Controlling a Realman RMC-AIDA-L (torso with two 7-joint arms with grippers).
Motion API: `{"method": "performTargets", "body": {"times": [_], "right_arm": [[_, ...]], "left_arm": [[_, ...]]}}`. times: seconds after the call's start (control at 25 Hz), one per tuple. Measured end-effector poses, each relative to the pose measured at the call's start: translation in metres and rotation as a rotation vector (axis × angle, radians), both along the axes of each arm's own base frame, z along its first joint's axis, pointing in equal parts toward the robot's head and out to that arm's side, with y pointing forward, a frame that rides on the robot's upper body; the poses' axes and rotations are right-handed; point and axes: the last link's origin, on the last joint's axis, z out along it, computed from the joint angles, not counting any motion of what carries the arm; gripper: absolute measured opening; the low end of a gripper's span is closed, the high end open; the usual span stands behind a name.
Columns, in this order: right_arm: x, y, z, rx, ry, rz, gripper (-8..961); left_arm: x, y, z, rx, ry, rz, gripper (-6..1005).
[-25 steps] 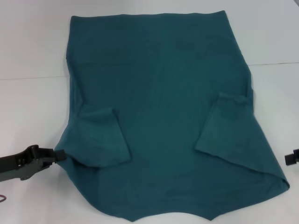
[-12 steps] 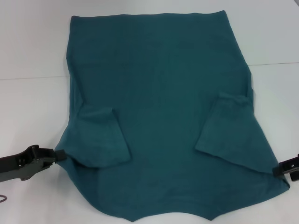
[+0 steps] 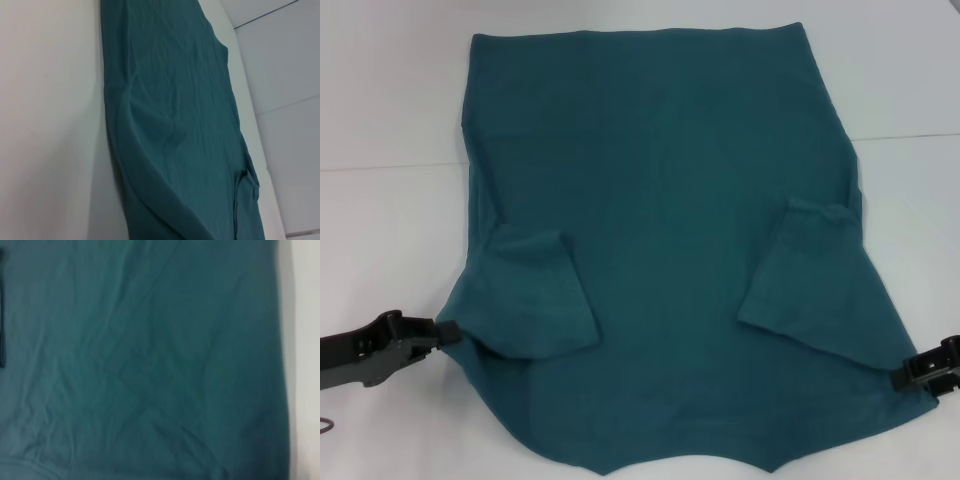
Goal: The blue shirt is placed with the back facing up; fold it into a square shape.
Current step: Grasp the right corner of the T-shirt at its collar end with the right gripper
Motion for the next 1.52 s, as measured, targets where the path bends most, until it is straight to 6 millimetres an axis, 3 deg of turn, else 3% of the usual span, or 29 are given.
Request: {"method": "performTargets", "body": {"times": [0.84,1.28,1.52], "right_arm": [[-0.022,0.013,-0.018,-0.045,-0.001,0.078,747],[-0.015,0.012,0.001,-0.025,-0.017,0.055,747],[-0.01,0.01,0.001,-0.047,-0.055,0.05,747]], "left_arm": [[-0.002,-0.001,0.001,0.008,-0.004,0.008,17],[-0.002,-0.001,0.001,0.013,-0.007,0.011,17],[-0.002,-0.001,0.001,0.013,-0.008,0.012,17]]}}
